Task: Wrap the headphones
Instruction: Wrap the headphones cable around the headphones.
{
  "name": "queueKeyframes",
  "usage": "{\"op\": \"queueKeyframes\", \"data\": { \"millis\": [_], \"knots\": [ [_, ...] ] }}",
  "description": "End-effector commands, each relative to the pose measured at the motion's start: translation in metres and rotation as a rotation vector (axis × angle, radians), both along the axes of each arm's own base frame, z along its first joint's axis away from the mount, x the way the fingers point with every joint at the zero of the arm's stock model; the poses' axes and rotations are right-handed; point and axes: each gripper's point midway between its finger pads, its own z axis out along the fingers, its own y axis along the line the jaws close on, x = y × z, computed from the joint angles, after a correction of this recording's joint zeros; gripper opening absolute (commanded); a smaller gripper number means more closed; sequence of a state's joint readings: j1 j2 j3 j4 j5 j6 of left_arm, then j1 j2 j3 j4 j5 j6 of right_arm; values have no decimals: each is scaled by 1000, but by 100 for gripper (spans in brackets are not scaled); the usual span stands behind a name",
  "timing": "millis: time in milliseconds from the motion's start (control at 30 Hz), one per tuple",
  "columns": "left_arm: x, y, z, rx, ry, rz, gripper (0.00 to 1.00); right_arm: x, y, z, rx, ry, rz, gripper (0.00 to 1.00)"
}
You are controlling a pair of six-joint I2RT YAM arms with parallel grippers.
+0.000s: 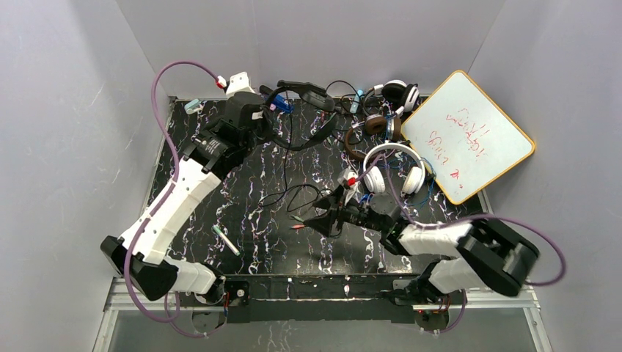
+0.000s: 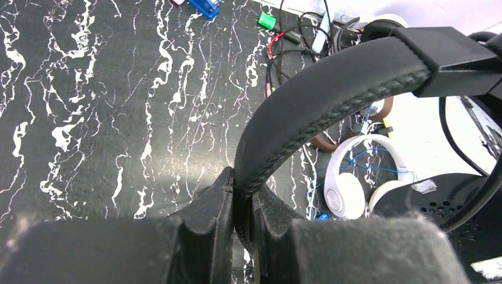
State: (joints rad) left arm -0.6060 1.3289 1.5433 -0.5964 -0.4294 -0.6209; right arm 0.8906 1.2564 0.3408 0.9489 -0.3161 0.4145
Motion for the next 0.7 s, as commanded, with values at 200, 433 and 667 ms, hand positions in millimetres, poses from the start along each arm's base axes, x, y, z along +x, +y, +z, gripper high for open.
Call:
{"op": "queueKeyframes", "data": {
  "millis": [200,433,667],
  "knots": [
    [1,-10,19,-48,-2,-29,0,13,58,67,326,-356,33,83],
    [0,-12,20,-74,1,-30,0,34,88,71,384,-310,-15,81],
    [-2,-9,27,-76,-13,-21,0,39,94,69,422,-270,-23,42]
  ]
}}
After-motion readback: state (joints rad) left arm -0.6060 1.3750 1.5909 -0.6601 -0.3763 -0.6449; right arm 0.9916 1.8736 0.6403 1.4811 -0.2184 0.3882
